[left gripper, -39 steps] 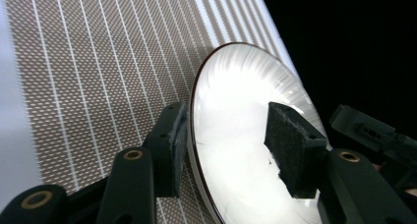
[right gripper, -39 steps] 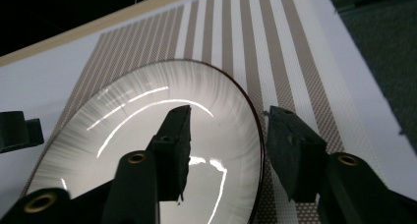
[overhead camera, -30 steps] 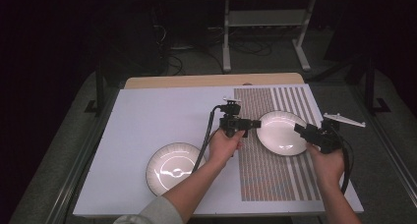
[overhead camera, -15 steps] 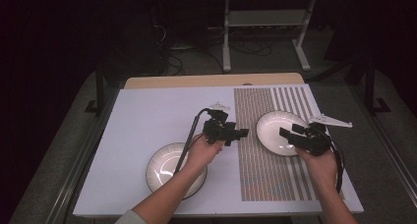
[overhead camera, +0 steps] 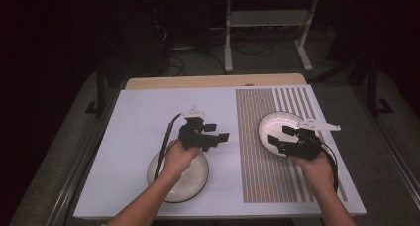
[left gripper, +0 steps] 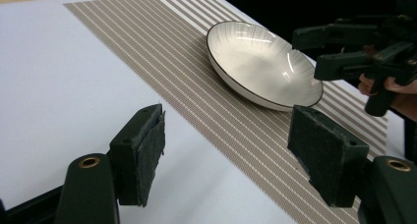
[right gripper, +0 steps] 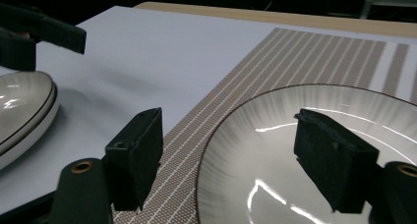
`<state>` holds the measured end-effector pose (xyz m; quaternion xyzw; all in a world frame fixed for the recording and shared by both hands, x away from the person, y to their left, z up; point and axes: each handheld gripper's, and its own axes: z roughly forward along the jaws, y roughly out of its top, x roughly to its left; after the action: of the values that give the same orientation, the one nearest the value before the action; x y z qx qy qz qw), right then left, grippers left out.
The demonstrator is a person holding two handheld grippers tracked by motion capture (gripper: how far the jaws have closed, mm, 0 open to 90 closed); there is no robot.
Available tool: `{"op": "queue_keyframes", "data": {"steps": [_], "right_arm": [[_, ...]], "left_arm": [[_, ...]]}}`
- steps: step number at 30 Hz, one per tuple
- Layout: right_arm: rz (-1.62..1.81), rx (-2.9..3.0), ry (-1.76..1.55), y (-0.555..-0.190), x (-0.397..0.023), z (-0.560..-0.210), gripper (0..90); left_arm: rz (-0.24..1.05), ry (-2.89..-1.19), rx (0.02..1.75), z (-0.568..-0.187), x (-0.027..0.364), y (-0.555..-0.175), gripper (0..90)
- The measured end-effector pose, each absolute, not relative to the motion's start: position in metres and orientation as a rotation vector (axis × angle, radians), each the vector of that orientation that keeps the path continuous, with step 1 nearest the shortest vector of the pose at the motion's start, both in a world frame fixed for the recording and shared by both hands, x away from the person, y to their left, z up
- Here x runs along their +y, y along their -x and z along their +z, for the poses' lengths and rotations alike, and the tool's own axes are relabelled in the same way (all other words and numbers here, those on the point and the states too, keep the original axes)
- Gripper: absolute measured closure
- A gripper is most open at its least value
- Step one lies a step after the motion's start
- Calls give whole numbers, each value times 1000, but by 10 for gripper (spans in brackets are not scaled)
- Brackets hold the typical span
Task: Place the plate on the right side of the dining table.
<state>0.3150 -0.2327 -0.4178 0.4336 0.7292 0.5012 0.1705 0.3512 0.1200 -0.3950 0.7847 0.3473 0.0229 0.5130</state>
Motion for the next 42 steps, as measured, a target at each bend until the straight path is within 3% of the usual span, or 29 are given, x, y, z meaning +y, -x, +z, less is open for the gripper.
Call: {"op": "queue_keyframes", "data": {"steps": [22, 42], "right_arm": [[1503, 2191, -987, -299, -223, -414, 213], [1525, 2176, -974, -292, -237, -411, 177]], "left_arm": [[196, -1892, 613, -382, 203, -319, 288], [257, -1894, 595, -387, 275, -298, 281]]}}
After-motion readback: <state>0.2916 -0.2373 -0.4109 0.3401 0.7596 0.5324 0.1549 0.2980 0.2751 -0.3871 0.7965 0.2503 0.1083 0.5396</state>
